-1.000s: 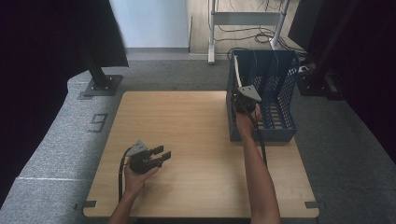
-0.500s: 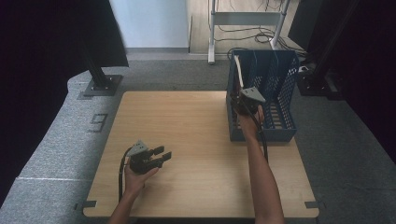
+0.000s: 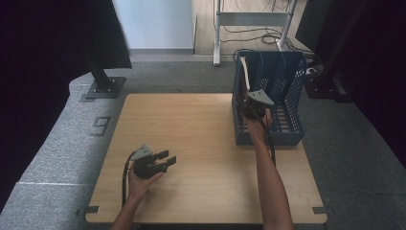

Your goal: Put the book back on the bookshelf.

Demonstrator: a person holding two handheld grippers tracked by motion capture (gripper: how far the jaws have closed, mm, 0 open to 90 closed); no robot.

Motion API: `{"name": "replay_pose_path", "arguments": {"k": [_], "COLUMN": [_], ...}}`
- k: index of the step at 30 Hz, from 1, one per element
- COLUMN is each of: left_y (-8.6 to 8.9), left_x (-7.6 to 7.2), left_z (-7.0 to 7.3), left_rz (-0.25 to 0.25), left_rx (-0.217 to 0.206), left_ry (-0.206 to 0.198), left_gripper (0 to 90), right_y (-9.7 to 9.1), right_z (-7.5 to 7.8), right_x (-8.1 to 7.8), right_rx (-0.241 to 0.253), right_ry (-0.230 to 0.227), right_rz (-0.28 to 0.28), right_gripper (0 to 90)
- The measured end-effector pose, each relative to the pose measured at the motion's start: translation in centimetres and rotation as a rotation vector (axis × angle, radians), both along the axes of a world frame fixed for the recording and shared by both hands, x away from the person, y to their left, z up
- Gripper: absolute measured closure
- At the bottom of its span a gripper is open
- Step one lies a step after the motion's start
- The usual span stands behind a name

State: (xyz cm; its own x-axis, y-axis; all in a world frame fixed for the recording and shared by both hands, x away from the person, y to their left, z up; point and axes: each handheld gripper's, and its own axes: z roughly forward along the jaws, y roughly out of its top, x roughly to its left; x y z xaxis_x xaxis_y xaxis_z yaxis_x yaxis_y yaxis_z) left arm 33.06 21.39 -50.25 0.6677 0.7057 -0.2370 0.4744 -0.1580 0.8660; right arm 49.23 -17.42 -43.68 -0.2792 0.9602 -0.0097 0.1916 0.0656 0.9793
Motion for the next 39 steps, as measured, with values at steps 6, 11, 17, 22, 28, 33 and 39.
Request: {"name": "replay_pose_path", "arguments": {"k": [6, 11, 17, 22, 28, 33, 39], "left_y": [-0.1, -0.1, -0.1, -0.1, -0.2, -0.2, -0.2], "left_x": [0.0, 0.0, 0.0, 0.0, 0.0, 0.0, 0.1], "left_z": [-0.1, -0.1, -0.1, -0.1, -0.1, -0.1, -0.1], "left_rz": [-0.003, -0.003, -0.003, -0.004, -0.005, -0.004, -0.005], "left_rx": [0.001, 0.002, 0.001, 0.001, 0.004, 0.004, 0.003], "left_ry": [0.002, 0.001, 0.001, 0.002, 0.003, 0.003, 0.004], "left_gripper": [49.7, 49.7, 49.7, 49.7, 49.7, 49.7, 49.7], "right_y": [-0.3, -0.4, -0.3, -0.4, -0.8, -1.1, -1.5], "right_z": [0.1, 0.1, 0.1, 0.2, 0.2, 0.3, 0.5], "right_x": [-0.1, -0.1, -0.2, -0.3, -0.4, -0.4, -0.7], "right_rx": [0.0, -0.006, -0.005, -0.009, -0.006, -0.017, -0.06], "right_ry": [0.002, 0.007, 0.007, 0.008, 0.009, 0.005, -0.011], "right_rz": [-0.003, -0.002, -0.002, -0.009, -0.022, -0.048, -0.146], "right_gripper": [48.4, 46.5, 45.5, 44.6, 44.6, 53.2, 76.1]}}
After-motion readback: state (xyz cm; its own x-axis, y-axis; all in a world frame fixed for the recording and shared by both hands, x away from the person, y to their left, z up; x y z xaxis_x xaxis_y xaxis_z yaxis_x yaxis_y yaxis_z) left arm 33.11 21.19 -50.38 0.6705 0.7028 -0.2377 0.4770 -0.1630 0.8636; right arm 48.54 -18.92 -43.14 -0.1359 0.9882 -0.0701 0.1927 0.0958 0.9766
